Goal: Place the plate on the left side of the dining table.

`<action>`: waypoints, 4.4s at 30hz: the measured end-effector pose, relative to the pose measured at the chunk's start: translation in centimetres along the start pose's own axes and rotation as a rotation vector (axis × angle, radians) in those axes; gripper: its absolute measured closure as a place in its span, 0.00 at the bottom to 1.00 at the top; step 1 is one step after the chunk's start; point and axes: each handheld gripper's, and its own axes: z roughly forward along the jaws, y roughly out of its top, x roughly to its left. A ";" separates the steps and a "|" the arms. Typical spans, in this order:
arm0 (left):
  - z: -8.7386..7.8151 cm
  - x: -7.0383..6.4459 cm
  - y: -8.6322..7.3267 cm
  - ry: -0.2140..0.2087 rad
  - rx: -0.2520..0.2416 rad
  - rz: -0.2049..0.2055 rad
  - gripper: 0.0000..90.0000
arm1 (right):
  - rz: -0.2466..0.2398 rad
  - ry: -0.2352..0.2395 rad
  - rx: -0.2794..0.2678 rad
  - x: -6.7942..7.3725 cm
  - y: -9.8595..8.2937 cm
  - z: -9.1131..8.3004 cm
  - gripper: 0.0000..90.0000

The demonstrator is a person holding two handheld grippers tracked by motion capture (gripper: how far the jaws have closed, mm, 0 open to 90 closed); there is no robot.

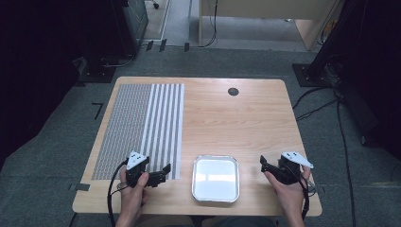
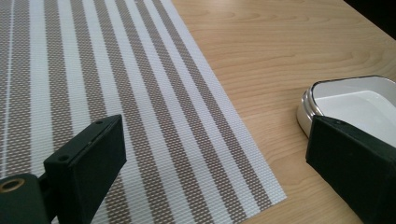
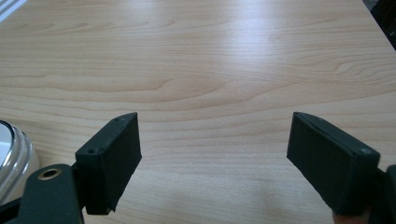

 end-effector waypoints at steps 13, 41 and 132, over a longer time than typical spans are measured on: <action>1.4 -3.0 -0.6 -0.022 0.034 0.038 0.05 | 0.008 0.027 -0.007 1.3 0.0 0.1 0.22; 3.0 -7.7 -1.6 -0.027 0.105 0.100 0.14 | 0.014 0.169 -0.090 5.0 -0.2 -0.8 0.52; 2.5 -11.0 -2.1 -0.204 0.140 0.144 0.68 | 0.105 0.188 0.123 6.6 0.4 -0.3 0.96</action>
